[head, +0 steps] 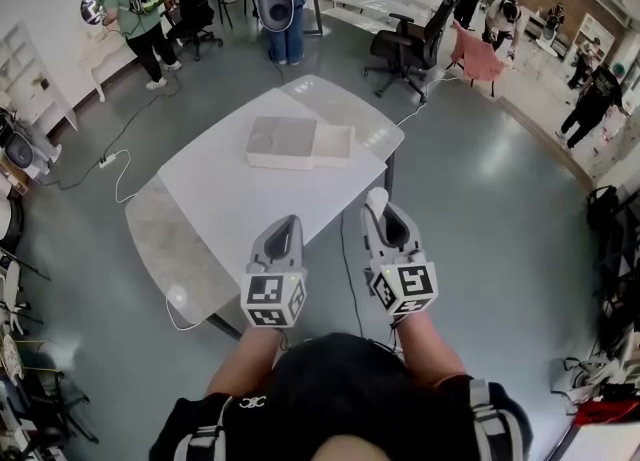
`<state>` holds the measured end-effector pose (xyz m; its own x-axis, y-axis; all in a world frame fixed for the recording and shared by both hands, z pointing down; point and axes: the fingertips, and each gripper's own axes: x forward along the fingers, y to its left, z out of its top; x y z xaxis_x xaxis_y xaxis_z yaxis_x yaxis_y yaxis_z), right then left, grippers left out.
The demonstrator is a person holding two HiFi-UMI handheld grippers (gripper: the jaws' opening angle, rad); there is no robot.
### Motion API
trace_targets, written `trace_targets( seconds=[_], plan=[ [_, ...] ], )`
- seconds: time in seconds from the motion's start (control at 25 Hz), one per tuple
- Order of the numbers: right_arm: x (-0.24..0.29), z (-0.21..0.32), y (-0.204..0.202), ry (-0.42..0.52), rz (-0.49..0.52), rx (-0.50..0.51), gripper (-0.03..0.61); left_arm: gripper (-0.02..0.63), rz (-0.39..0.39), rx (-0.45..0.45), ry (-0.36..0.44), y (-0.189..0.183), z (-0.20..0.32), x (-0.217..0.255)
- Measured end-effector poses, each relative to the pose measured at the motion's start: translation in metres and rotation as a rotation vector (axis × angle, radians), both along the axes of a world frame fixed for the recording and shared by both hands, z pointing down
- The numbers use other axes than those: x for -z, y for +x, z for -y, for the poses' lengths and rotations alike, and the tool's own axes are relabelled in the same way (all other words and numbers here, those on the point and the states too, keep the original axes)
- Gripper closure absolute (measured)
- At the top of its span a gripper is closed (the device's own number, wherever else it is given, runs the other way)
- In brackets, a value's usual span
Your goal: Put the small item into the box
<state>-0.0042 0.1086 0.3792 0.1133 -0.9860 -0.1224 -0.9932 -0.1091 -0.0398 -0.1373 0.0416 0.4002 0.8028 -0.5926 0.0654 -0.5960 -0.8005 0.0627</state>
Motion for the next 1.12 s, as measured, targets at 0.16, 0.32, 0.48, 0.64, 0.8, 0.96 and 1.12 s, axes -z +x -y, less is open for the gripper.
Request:
trace_targets(
  seconds=[0.16, 0.32, 0.48, 0.64, 0.8, 0.96, 1.12],
  plan=[
    [-0.004, 0.006, -0.018, -0.006, -0.013, -0.009, 0.457, 0.607, -0.008, -0.013, -0.004, -0.015, 0.006, -0.006],
    [-0.009, 0.004, -0.033, -0.01, -0.017, -0.022, 0.457, 0.609, -0.016, -0.028, -0.019, -0.029, 0.008, -0.013],
    [-0.011, 0.006, -0.044, -0.015, -0.025, -0.031, 0.457, 0.608, -0.017, -0.039, -0.026, -0.041, 0.011, -0.019],
    [-0.007, 0.007, -0.045, 0.004, -0.027, -0.046, 0.457, 0.607, -0.016, -0.052, -0.007, -0.043, 0.014, -0.014],
    [-0.008, 0.015, -0.044, 0.014, -0.027, -0.051, 0.457, 0.609, -0.012, -0.055, 0.007, -0.04, 0.025, -0.015],
    [-0.009, 0.028, -0.029, 0.017, -0.028, -0.053, 0.457, 0.607, -0.007, -0.055, 0.023, -0.028, 0.036, -0.013],
    [-0.01, 0.05, -0.012, 0.024, -0.024, -0.047, 0.457, 0.609, -0.008, -0.043, 0.024, -0.014, 0.055, -0.016]
  ],
)
